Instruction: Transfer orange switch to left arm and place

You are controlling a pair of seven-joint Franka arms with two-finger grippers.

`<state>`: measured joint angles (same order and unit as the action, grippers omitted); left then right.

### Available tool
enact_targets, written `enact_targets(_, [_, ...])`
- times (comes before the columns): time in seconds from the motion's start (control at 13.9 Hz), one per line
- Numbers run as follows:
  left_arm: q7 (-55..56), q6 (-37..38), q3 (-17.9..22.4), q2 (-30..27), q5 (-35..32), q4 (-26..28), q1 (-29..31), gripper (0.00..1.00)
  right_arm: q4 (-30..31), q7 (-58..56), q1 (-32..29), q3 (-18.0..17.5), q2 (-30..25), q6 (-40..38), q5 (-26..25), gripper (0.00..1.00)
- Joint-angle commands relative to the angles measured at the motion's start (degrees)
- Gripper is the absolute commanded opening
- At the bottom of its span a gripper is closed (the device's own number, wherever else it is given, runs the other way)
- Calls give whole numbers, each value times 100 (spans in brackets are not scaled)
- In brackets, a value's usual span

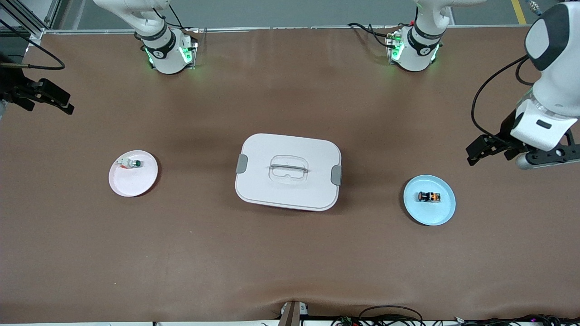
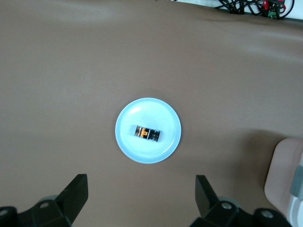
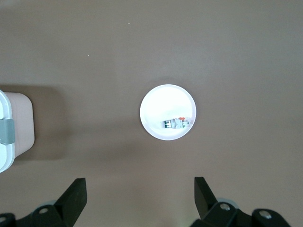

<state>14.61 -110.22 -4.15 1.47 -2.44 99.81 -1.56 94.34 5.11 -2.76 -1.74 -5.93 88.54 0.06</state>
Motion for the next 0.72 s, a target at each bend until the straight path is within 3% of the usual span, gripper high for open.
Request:
enact_targets(0.0, [-239,282,125,-331,103,56,24,100,85,34,30,15,-146,-12,-23,100])
enact_targets(0.22, [-556,580,344,-559,112,30,-142,100,93,34,21,15,-172,-4,-23,100])
enact_targets(0.65, [-521,844,328,-780,261,30,-90,100,102,26,30,15,-172,32,-76,100])
